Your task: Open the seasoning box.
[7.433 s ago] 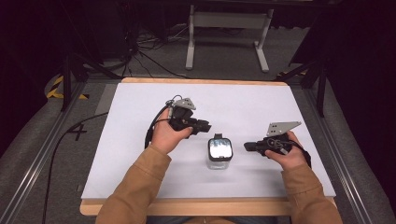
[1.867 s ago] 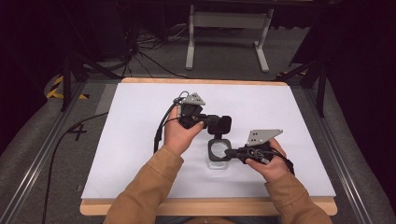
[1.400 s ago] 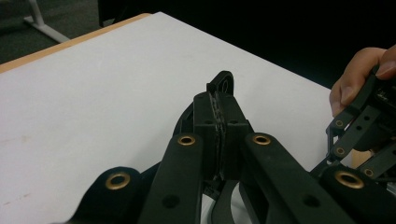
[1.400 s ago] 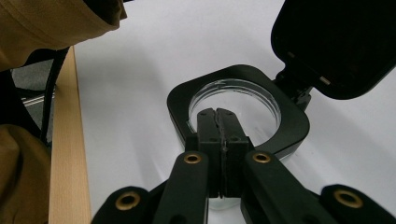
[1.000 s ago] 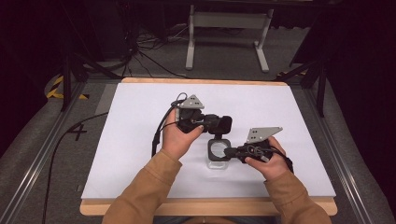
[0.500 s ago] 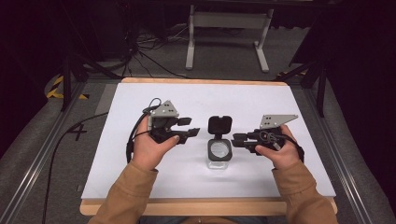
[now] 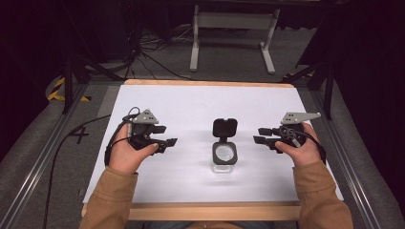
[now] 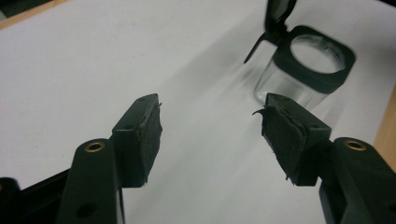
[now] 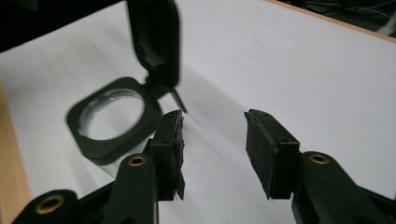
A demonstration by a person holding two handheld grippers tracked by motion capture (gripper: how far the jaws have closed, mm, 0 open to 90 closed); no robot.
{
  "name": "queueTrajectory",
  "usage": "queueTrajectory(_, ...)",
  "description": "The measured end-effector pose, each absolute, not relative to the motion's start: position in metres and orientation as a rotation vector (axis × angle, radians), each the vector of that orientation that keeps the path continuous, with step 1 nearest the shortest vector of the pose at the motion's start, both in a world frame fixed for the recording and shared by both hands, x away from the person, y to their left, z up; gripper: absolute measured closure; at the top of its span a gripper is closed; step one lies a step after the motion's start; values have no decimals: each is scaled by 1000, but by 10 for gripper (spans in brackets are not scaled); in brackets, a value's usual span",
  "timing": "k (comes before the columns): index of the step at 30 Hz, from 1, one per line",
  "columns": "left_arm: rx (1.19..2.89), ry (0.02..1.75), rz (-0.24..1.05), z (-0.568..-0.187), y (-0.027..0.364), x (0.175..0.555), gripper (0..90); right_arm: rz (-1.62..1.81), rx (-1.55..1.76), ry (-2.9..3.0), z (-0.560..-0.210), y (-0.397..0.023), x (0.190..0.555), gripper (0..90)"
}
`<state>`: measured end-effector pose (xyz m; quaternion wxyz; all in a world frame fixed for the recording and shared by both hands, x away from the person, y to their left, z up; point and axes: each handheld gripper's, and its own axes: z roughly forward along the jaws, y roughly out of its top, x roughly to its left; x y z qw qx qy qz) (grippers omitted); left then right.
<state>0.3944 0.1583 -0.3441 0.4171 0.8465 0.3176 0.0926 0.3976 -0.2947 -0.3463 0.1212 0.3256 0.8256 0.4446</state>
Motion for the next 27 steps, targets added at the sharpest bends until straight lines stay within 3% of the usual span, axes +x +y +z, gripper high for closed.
queueTrajectory(12, 2136, 933, 176, -397, 178, 424, 370, 1157, 1079, 2378, -373, -322, 419, 449)
queueTrajectory(27, 2216, 1027, 179, -431, 184, 438, 353, 1004, 1233, 2364, -417, -342, 440, 436)
